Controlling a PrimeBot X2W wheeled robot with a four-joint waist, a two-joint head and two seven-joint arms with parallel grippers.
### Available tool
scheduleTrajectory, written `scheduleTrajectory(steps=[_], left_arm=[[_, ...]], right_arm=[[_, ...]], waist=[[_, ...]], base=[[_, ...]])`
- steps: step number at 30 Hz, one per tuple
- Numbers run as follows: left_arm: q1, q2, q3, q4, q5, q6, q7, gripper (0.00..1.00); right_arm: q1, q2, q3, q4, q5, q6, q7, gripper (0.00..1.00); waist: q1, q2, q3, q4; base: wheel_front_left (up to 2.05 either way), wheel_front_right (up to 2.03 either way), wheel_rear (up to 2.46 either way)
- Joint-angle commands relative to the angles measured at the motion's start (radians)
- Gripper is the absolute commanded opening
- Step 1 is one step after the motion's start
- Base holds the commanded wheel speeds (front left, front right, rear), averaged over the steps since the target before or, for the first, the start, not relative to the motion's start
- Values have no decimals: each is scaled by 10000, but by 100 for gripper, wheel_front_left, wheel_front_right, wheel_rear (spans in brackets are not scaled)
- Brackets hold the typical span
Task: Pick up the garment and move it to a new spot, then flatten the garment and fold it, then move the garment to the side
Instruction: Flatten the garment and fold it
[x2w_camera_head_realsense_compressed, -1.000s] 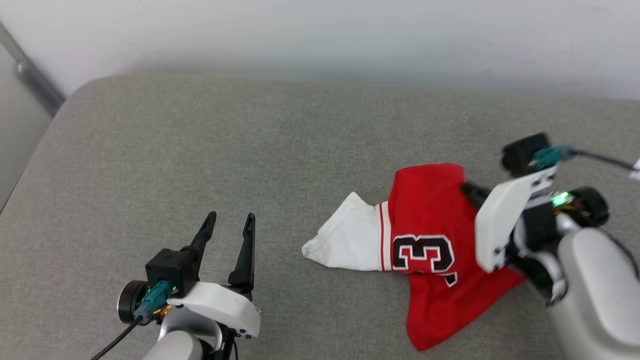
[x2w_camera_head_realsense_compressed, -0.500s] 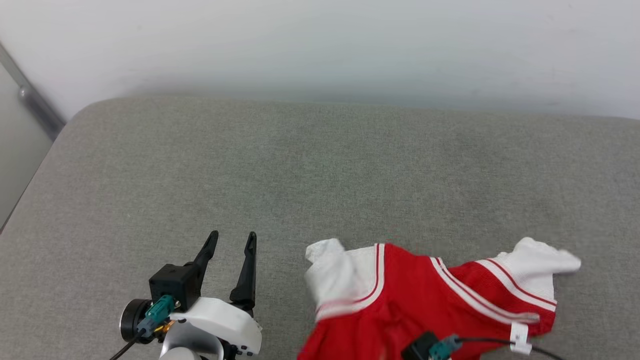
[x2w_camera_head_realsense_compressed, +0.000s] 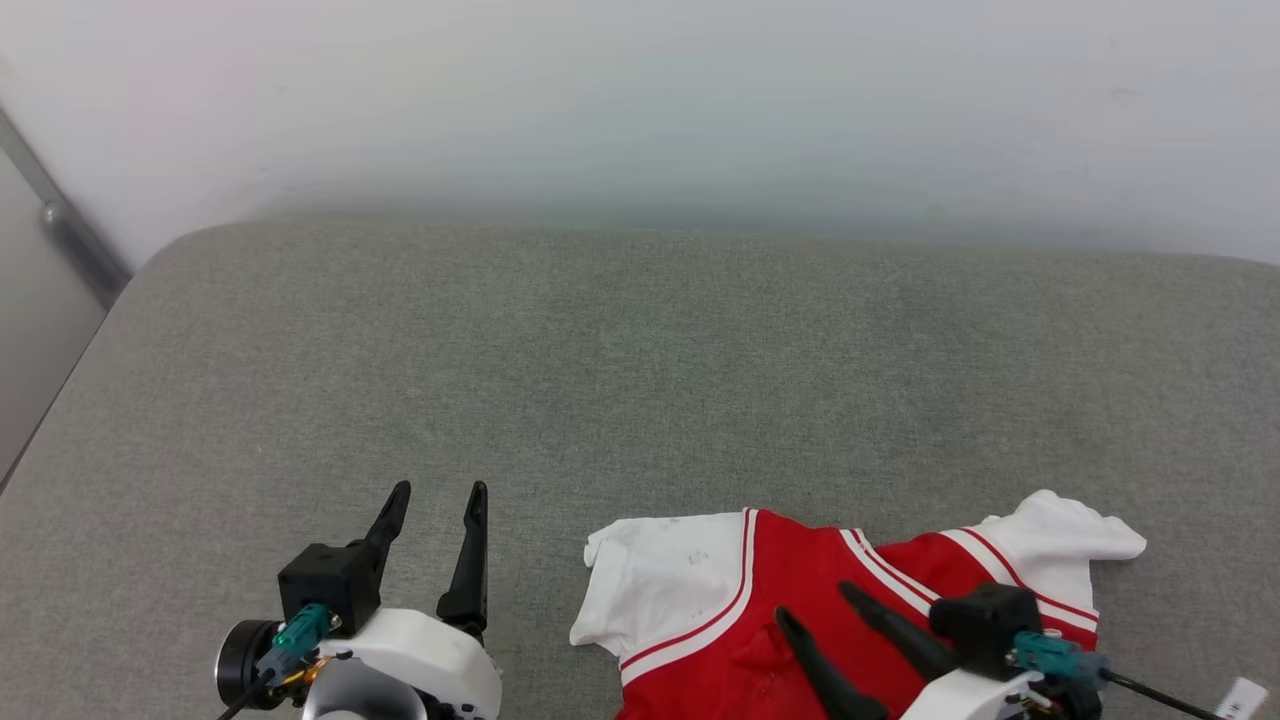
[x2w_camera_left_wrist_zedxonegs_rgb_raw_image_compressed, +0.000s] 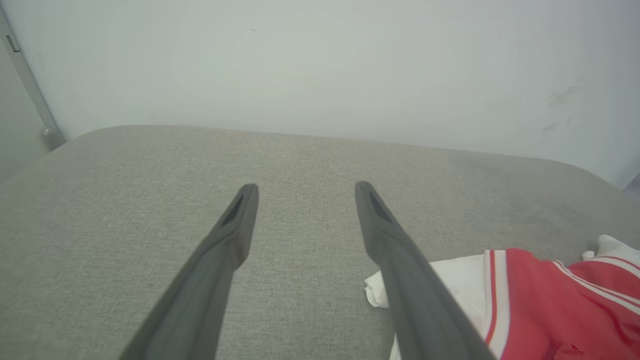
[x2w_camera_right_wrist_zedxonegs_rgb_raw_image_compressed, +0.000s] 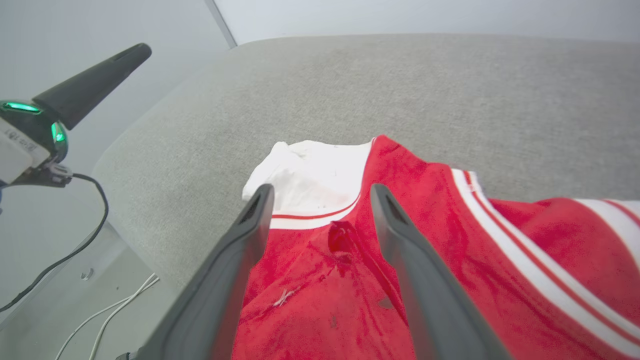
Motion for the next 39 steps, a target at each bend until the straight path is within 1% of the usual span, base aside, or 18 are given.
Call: scheduleTrajectory(steps=[1,7,11,14,17,19,22,23,28,31,33,34,36,39], left_arm=[[148,68,55,-28,-3,68,35,100],[318,234,178,-96,-78,198,42,100],[401,306,234,-176,-84,314,59,100],[456,375,243,-207,-91,359,101,100],[531,462,260,-195,-131,371,143,100],[576,498,283,-206,-183,364,174,100],[500,590,162,-186,-262,206,434,100],[365,609,88,-190,-292,89,588,100],[-434,685,-125,-224,-856,-568,1825,100],[-1246,746,-437,-140,-1084,-1022,2939,100],[-1794,795,-755,1,-1205,-1303,3901,100],[-1794,795,-755,1,-1205,-1303,3901,100],[-2328,829,-1058,223,-1312,-1564,4798,100],[-2780,890,-1385,543,-1557,-1760,6036,100]], right_arm=[[-83,80,-301,-53,-140,-1,-420,100],[-256,304,-1973,211,-896,-3,-1866,100],[-288,375,-3097,414,-1260,-3,-2356,100],[-173,394,-3731,417,-1458,-3,-2563,100],[-50,367,-4076,291,-1644,-3,-2603,100],[-32,322,-4084,143,-1738,-3,-2609,100],[75,338,-4096,-17,-1812,-3,-2485,100],[89,356,-4090,-83,-1829,-3,-2458,100],[117,445,-3831,-362,-1864,-3,-2103,100],[-54,488,-3714,-593,-1898,-3,-1986,100],[-176,513,-3640,-686,-1925,-3,-1900,100],[-176,513,-3640,-686,-1925,-3,-1900,100],[-380,532,-3540,-757,-1908,-3,-1882,100],[-611,550,-3368,-746,-1864,-1,-1871,100]], waist=[[0,0,-106,-25],[0,0,-318,-118],[0,0,-403,-200],[0,0,-449,-288],[0,0,-470,-406],[0,0,-469,-524],[0,0,-433,-655],[0,0,-400,-691],[0,0,-133,-968],[0,0,254,-1122],[0,0,524,-1241],[0,0,524,-1241],[0,0,765,-1393],[0,0,1104,-1678]], base=[[0,0,0],[0,0,0],[0,0,0],[0,0,0],[0,0,0],[0,0,0],[0,0,0],[0,0,0],[0,0,0],[0,0,0],[0,0,0],[0,0,0],[0,0,0],[0,0,0]])
